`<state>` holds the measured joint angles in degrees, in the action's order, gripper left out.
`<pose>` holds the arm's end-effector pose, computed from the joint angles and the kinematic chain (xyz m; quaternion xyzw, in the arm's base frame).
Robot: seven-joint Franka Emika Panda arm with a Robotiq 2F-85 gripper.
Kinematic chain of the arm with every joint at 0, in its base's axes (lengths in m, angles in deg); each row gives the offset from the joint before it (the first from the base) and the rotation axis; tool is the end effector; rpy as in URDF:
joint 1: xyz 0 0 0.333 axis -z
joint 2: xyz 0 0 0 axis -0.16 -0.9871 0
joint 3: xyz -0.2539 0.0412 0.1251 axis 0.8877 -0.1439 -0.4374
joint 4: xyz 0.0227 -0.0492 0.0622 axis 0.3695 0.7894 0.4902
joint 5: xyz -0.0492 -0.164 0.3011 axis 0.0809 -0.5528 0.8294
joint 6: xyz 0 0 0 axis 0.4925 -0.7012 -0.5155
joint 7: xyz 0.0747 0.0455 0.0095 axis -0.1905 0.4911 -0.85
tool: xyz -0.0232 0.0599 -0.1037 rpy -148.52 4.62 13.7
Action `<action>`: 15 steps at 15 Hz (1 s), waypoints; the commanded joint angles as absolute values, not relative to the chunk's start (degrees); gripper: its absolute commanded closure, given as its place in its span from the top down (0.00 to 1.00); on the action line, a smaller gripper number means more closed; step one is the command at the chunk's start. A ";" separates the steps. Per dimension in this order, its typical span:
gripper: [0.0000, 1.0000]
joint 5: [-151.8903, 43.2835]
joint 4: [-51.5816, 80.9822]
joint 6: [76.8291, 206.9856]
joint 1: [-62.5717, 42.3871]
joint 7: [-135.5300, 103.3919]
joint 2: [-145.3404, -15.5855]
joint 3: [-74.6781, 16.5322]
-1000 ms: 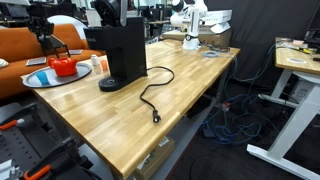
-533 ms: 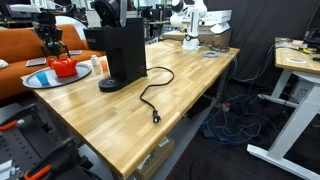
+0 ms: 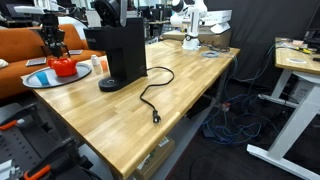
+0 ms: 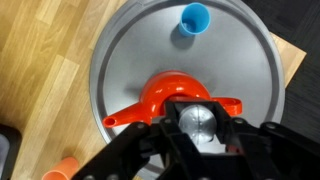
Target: Put the black pepper shaker in the orange teapot
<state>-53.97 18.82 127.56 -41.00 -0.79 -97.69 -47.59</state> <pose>0.4280 0.4265 0.2452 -0.9696 -0.2260 0.0935 0.0017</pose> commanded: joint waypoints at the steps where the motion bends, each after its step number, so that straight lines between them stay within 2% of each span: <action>1: 0.14 -54.75 14.95 124.09 -41.79 -2.09 -99.83 -47.35; 15: 0.14 -54.09 10.91 121.98 -41.98 -2.98 -104.11 -46.93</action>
